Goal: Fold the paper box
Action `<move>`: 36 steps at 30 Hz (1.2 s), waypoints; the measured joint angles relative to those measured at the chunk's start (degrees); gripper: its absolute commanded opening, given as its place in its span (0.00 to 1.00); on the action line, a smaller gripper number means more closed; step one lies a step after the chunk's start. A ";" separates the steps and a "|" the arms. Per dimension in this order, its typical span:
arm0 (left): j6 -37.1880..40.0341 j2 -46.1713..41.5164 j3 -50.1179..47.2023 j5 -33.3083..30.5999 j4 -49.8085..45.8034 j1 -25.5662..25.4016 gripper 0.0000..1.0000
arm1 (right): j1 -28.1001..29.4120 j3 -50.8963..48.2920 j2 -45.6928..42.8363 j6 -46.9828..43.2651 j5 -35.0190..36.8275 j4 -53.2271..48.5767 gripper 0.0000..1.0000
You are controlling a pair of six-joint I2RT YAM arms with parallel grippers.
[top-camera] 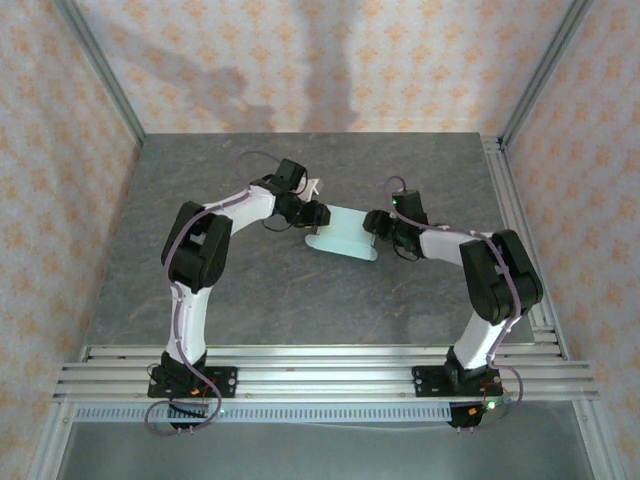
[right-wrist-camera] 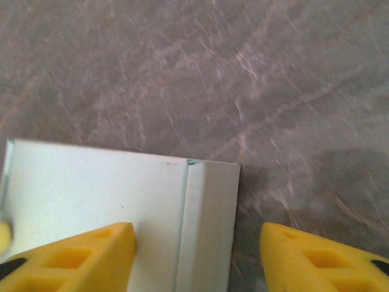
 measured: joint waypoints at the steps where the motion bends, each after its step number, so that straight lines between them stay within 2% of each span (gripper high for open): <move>1: -0.24 -0.37 -0.55 0.00 0.04 -0.09 0.36 | -0.39 0.63 0.70 0.22 -0.90 0.42 0.46; 2: -0.46 -0.90 -1.27 -0.04 0.11 -0.37 0.36 | -0.81 1.20 1.46 0.42 -1.97 0.81 0.42; 5: -0.83 -1.73 -2.54 -0.02 0.17 -0.85 0.38 | -1.79 2.43 2.86 0.68 -4.74 1.81 0.41; 12: -0.39 -2.19 -3.06 -0.63 0.15 -1.14 0.48 | -3.32 2.75 3.32 0.52 -6.86 1.99 0.56; 15: -0.50 -2.95 -3.58 -1.22 0.15 -1.03 0.48 | -3.45 1.86 2.32 0.37 -6.71 1.84 0.57; 21: -0.81 -3.96 -3.58 -1.51 0.74 -0.66 0.35 | -3.82 0.46 -0.22 0.20 -6.45 1.70 0.58; 27: -0.94 -3.96 -3.61 -1.49 1.16 -0.66 0.31 | -3.93 -0.07 -0.31 0.20 -6.40 1.77 0.58; 30: -1.16 -3.96 -3.61 -1.46 1.25 -0.66 0.24 | -3.93 -0.28 -0.31 0.20 -6.40 1.79 0.58; 36: -2.03 -3.54 -3.67 -1.46 1.42 -0.66 0.22 | -3.93 -0.55 -0.33 0.20 -6.40 1.86 0.58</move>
